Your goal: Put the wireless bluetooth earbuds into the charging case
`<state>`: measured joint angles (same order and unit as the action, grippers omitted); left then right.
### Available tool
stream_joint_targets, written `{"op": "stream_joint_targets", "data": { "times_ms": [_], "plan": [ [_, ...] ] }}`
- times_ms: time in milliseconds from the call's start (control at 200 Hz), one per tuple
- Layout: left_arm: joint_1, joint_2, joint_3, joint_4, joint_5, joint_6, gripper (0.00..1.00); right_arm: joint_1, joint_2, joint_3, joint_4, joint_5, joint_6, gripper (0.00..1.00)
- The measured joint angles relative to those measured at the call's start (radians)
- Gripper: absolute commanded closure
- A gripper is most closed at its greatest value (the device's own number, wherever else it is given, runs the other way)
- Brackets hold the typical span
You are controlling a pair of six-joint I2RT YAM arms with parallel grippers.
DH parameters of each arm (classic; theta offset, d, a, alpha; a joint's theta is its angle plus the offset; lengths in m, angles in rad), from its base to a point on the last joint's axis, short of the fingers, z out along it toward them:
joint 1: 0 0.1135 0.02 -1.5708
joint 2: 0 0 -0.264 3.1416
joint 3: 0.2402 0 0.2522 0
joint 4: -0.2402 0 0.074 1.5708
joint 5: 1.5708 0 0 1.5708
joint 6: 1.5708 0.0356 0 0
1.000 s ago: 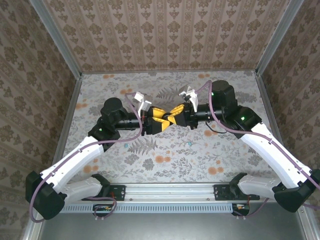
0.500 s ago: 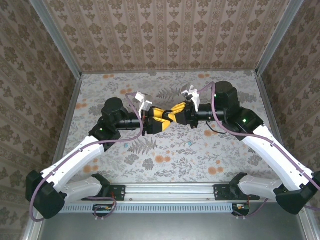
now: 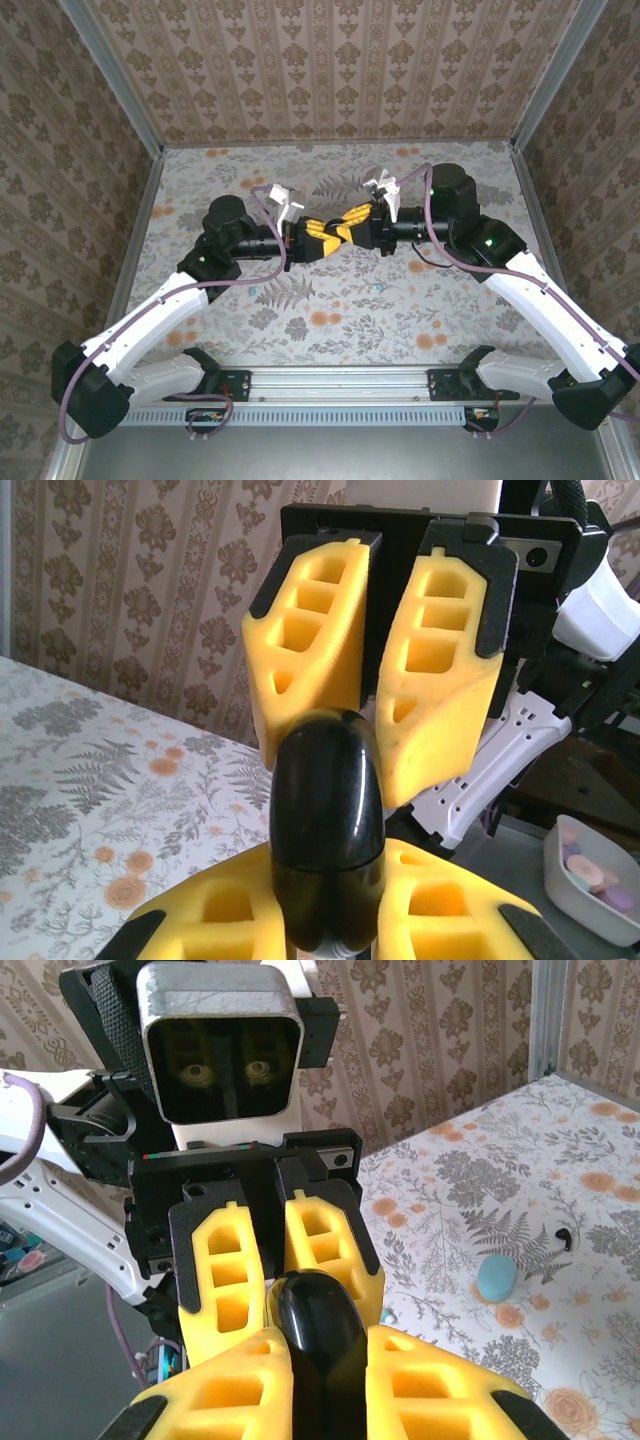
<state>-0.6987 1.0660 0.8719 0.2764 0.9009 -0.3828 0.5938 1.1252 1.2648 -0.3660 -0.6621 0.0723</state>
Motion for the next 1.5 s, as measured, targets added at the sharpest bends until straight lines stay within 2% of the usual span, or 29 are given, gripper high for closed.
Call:
{"op": "stream_joint_targets", "data": {
  "times_ms": [95,200,410,560,680,900,1195,1300,1500],
  "plan": [
    [-0.001,-0.023,-0.011,-0.003,-0.016,0.035,1.00,0.003,0.005,0.000,0.017,-0.005,0.026,0.81],
    [-0.001,-0.048,-0.030,-0.008,-0.041,0.085,1.00,0.006,0.020,0.000,0.034,-0.018,0.061,0.76],
    [0.001,-0.072,-0.061,-0.054,-0.092,0.166,1.00,0.010,0.063,0.002,0.026,-0.013,0.100,0.67],
    [-0.008,-0.107,-0.069,-0.121,-0.097,0.222,1.00,0.006,0.094,0.012,0.026,0.038,0.127,0.63],
    [-0.005,-0.124,-0.076,-0.144,-0.121,0.239,1.00,0.007,0.107,0.018,0.025,0.051,0.150,0.60],
    [0.031,-0.141,-0.082,-0.183,-0.146,0.249,1.00,0.001,0.118,0.019,0.027,0.080,0.204,0.48],
    [0.249,-0.225,-0.167,-0.208,-0.219,0.203,1.00,-0.005,0.164,0.029,0.025,0.300,0.304,0.47],
    [0.351,-0.238,-0.183,-0.238,-0.248,0.182,1.00,0.011,0.284,0.091,0.011,0.393,0.322,0.47],
    [0.504,-0.246,-0.192,-0.270,-0.278,0.144,1.00,0.060,0.618,0.296,-0.020,0.524,0.320,0.46]
  ]
}}
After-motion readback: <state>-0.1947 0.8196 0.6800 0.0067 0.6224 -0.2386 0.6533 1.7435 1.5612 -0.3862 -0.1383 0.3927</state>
